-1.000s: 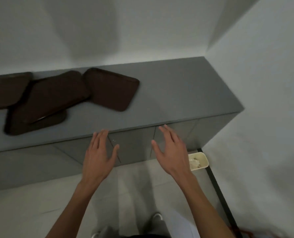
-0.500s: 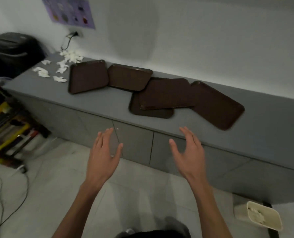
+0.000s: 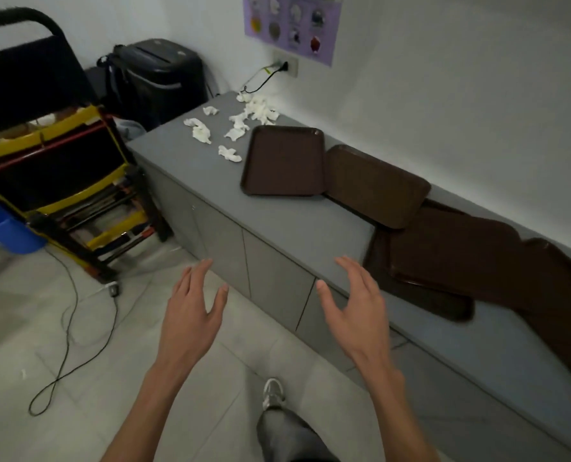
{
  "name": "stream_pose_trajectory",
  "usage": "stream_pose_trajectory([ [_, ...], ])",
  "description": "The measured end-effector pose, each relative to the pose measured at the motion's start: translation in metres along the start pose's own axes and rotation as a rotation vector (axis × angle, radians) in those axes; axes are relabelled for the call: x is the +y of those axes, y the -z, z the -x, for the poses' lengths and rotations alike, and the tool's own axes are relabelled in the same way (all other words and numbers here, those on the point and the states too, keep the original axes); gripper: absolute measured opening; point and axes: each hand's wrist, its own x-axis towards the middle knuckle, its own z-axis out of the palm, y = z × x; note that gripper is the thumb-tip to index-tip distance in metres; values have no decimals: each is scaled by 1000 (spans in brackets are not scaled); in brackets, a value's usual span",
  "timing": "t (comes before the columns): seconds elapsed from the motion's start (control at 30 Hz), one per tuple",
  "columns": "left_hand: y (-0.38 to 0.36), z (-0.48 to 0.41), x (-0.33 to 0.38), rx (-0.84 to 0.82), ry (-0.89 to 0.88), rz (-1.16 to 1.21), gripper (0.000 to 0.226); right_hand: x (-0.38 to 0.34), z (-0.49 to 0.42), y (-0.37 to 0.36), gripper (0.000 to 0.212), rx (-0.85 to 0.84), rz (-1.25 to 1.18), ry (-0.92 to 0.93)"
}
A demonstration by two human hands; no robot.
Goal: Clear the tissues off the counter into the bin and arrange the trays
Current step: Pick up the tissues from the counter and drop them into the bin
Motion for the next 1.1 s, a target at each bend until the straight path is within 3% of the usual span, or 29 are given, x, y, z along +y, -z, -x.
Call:
stream_pose_trajectory([
  [0.5,47,-219,-115,65,171,-16,43,-94,-260,-200,44,-214,-18,156],
  [0.93,83,-458,-229,-176,-35,-48,40,-177,-464,-356,30,-112,221,-46],
  [1.1,89,-527,-262,-267,-89,-72,36,-168,-530,-415,39,-225,390,-192],
])
